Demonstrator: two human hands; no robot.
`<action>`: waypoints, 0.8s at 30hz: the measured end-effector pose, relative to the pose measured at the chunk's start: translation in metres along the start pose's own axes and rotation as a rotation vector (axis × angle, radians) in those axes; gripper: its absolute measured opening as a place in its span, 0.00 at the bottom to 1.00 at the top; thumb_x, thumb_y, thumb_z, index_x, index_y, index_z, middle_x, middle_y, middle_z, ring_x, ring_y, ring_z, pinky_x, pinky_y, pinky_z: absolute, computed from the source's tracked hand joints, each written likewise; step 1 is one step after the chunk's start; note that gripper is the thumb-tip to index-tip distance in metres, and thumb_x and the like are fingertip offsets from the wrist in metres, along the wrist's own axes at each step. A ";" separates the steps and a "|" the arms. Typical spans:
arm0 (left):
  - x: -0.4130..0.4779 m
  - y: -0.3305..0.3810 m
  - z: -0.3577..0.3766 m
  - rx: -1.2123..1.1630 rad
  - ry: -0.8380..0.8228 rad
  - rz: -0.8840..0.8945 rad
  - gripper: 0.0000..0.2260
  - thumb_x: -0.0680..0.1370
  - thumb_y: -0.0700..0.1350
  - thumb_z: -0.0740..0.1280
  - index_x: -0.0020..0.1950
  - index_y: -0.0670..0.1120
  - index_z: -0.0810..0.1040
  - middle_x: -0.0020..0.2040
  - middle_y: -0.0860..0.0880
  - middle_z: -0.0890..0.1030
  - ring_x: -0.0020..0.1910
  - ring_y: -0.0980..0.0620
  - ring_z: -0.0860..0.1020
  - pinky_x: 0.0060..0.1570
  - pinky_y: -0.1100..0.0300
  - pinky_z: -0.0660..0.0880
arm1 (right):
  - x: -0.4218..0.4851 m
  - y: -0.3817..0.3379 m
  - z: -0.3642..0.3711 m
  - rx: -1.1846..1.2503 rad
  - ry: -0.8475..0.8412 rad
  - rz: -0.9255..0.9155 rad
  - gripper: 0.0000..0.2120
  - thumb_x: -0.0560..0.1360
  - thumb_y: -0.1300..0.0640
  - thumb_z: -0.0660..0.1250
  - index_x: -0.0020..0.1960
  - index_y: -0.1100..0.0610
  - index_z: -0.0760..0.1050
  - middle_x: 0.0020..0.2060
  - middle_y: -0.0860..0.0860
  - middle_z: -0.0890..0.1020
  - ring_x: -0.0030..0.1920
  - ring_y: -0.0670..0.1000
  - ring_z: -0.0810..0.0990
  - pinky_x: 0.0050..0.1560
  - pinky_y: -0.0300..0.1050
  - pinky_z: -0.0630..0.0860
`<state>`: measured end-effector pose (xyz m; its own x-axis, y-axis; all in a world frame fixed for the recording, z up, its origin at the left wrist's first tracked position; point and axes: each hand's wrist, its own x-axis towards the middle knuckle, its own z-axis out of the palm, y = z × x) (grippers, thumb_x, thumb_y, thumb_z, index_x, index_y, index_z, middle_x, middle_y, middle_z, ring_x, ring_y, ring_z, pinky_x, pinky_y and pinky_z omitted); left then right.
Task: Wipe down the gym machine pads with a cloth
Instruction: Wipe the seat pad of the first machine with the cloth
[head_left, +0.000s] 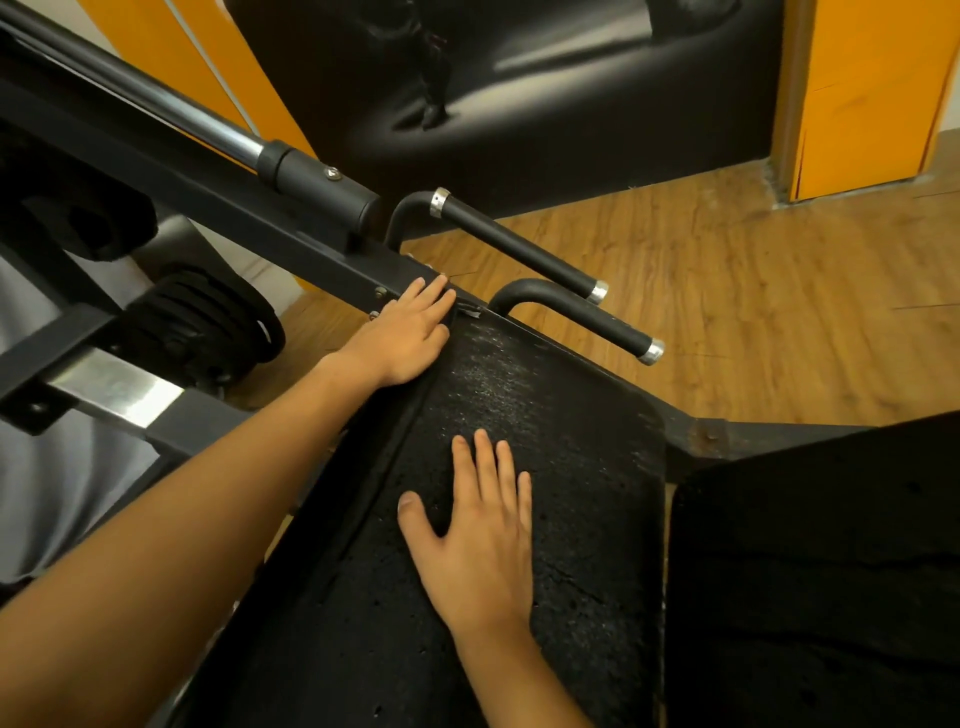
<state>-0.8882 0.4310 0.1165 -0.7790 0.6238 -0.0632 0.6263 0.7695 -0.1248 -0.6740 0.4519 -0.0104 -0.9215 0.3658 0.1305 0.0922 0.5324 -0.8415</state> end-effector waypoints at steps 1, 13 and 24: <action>-0.001 -0.002 0.000 -0.009 -0.008 -0.006 0.25 0.87 0.49 0.53 0.84 0.49 0.50 0.84 0.52 0.44 0.82 0.50 0.42 0.80 0.44 0.47 | 0.000 0.000 0.000 -0.007 -0.008 0.001 0.37 0.80 0.30 0.48 0.84 0.44 0.43 0.82 0.41 0.39 0.79 0.43 0.30 0.80 0.51 0.33; 0.014 0.008 0.001 -0.067 -0.012 -0.066 0.25 0.87 0.45 0.53 0.84 0.47 0.51 0.84 0.47 0.49 0.82 0.41 0.44 0.80 0.46 0.47 | 0.000 0.000 0.002 -0.006 0.017 -0.003 0.37 0.80 0.31 0.49 0.84 0.44 0.45 0.83 0.42 0.42 0.80 0.43 0.32 0.81 0.51 0.34; -0.030 -0.001 0.011 -0.130 0.064 -0.058 0.26 0.87 0.44 0.54 0.84 0.45 0.50 0.84 0.47 0.48 0.82 0.44 0.45 0.79 0.50 0.46 | 0.000 -0.001 0.000 -0.005 0.012 -0.008 0.37 0.81 0.32 0.50 0.84 0.45 0.46 0.83 0.43 0.42 0.80 0.44 0.33 0.80 0.50 0.33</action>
<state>-0.8659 0.4104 0.1073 -0.8134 0.5817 0.0041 0.5817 0.8134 0.0030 -0.6744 0.4512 -0.0100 -0.9176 0.3707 0.1434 0.0867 0.5388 -0.8380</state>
